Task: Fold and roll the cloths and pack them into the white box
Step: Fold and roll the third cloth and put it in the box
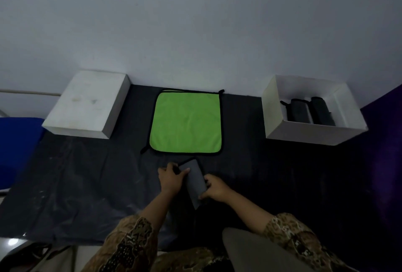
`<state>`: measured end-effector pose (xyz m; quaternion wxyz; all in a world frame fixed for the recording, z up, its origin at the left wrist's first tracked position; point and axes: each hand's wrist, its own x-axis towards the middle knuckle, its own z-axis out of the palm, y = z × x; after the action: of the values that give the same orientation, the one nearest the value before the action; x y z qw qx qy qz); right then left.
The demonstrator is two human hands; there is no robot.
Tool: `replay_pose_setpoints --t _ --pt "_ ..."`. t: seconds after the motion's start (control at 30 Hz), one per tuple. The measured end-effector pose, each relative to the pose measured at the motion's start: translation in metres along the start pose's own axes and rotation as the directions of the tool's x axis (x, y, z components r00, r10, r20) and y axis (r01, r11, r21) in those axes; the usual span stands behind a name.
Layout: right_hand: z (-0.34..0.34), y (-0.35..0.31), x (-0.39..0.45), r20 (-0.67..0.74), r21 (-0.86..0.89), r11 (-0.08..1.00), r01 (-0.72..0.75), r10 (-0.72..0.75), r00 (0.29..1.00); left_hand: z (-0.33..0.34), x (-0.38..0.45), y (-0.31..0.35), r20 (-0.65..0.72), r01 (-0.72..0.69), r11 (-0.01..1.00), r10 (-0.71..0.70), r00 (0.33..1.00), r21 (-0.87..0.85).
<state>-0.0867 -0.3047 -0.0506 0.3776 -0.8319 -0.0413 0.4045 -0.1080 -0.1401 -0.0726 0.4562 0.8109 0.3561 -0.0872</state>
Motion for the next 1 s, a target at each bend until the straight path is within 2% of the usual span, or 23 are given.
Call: replay_pose_setpoints --t 0.07,0.13,0.27,0.37,0.43,0.5,0.57,0.6,0.73,0.87,0.9,1.0 --pt "-0.003 0.001 -0.003 0.009 0.014 1.0 -0.014 0.014 1.0 0.003 0.0 -0.002 0.015 -0.023 1.0 0.023 1.0 0.003" --pt "-0.007 0.004 -0.006 0.023 0.137 0.989 -0.061 0.058 0.998 0.006 -0.001 0.0 0.021 -0.057 0.998 0.057 0.998 -0.026" --pt "-0.028 0.01 -0.011 0.054 0.407 0.905 -0.122 0.109 0.993 0.021 -0.01 0.02 -0.089 -0.178 0.978 0.169 0.982 -0.105" --pt "-0.056 0.016 -0.016 0.046 0.495 0.861 -0.118 0.11 0.993 0.041 -0.015 0.049 -0.157 -0.159 0.962 0.126 0.98 -0.222" --pt "-0.079 0.019 -0.021 0.031 0.532 0.841 -0.098 0.096 0.995 0.058 -0.016 0.072 -0.061 -0.11 0.921 0.093 0.994 -0.373" --pt "-0.106 0.022 -0.03 0.02 0.573 0.815 -0.082 0.086 0.996 0.073 -0.022 0.099 0.131 -0.007 0.838 0.094 0.987 -0.546" --pt "-0.136 0.026 -0.04 0.004 0.601 0.797 -0.059 0.071 0.997 0.09 -0.03 0.126 0.275 0.07 0.819 0.11 0.955 -0.57" --pt "-0.15 0.028 -0.045 -0.008 0.611 0.791 -0.04 0.057 0.998 0.097 -0.033 0.138 0.29 0.062 0.828 0.124 0.949 -0.557" --pt "-0.213 0.042 -0.061 -0.048 0.68 0.732 0.045 -0.016 0.999 0.131 -0.043 0.199 0.101 -0.129 0.836 0.214 0.972 -0.534" --pt "-0.266 0.051 -0.066 -0.062 0.841 0.528 0.116 -0.119 0.991 0.157 -0.051 0.257 0.014 -0.283 0.812 0.337 0.941 -0.51" --pt "-0.279 0.054 -0.066 -0.091 0.852 0.504 0.143 -0.127 0.988 0.165 -0.053 0.271 0.008 -0.313 0.803 0.368 0.93 -0.507" --pt "-0.312 0.057 -0.062 -0.289 0.766 0.581 0.275 -0.072 0.955 0.185 -0.059 0.304 0.008 -0.364 0.788 0.423 0.906 -0.497"
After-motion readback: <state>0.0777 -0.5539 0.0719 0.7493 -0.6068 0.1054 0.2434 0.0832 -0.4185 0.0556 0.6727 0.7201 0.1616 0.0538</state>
